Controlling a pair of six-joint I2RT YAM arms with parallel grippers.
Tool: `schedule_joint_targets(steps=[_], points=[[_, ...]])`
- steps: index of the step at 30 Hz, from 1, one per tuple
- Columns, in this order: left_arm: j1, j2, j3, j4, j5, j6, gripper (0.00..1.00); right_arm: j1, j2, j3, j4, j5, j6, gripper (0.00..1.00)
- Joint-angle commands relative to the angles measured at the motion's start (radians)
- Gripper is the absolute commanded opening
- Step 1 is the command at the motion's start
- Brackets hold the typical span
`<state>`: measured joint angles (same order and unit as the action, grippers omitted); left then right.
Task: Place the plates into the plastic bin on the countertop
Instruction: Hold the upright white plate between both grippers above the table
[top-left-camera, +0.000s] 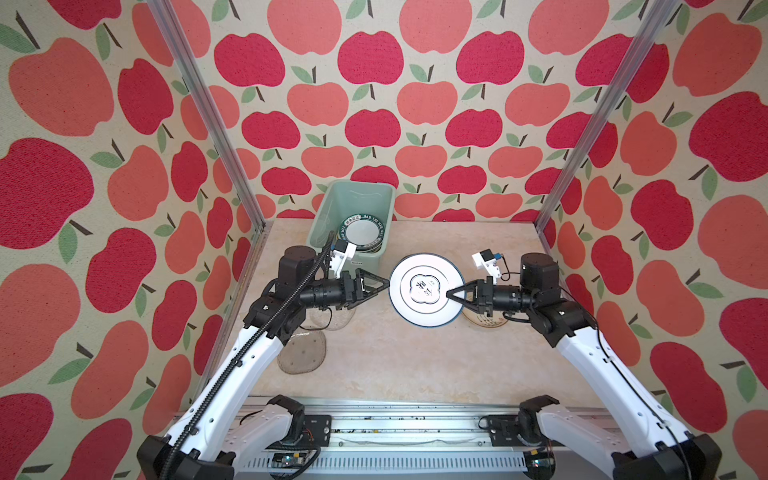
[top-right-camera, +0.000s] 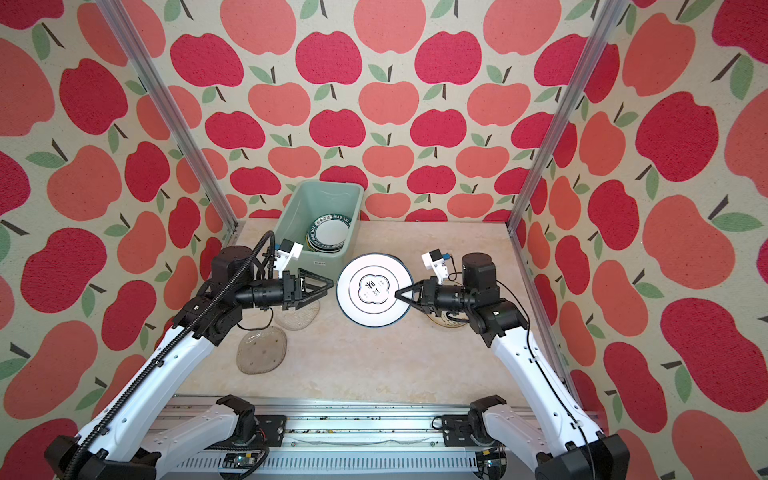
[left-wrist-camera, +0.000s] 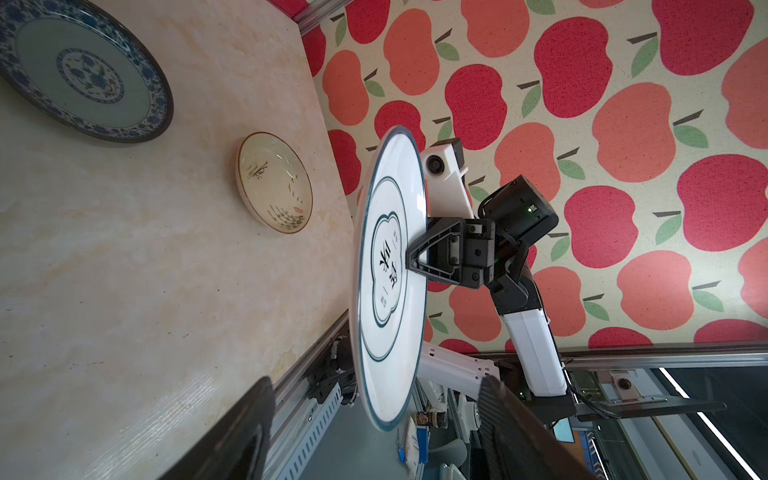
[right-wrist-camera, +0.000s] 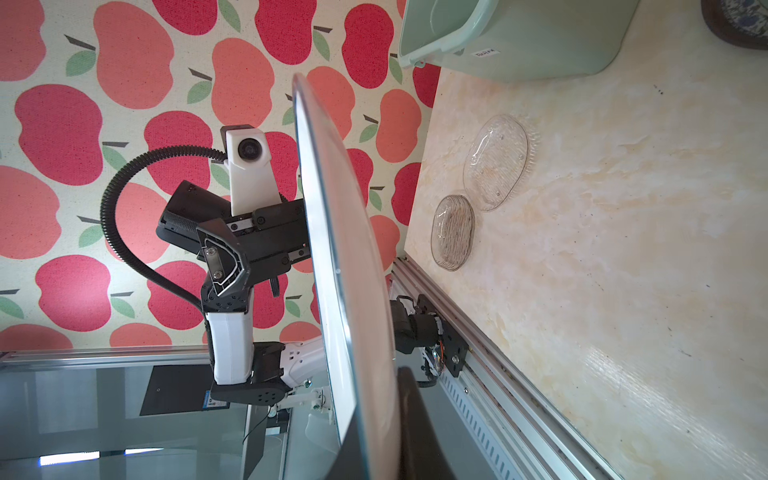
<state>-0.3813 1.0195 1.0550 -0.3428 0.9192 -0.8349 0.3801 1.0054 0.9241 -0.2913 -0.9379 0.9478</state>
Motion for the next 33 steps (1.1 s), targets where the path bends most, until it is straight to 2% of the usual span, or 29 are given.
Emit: schedule_joint_targets(steps=[1,11,22,33], points=[[0.004,0.007,-0.019,0.092,0.032,-0.034,0.77,0.019,0.002,-0.014,0.078,-0.024,0.035,0.0],[-0.023,0.05,-0.041,0.151,0.046,-0.056,0.69,0.088,0.04,-0.013,0.133,0.005,0.057,0.0],[-0.034,0.059,-0.086,0.228,0.028,-0.093,0.58,0.116,0.074,-0.009,0.154,0.011,0.064,0.0],[-0.037,0.063,-0.107,0.286,0.017,-0.13,0.42,0.129,0.094,-0.015,0.185,0.013,0.078,0.0]])
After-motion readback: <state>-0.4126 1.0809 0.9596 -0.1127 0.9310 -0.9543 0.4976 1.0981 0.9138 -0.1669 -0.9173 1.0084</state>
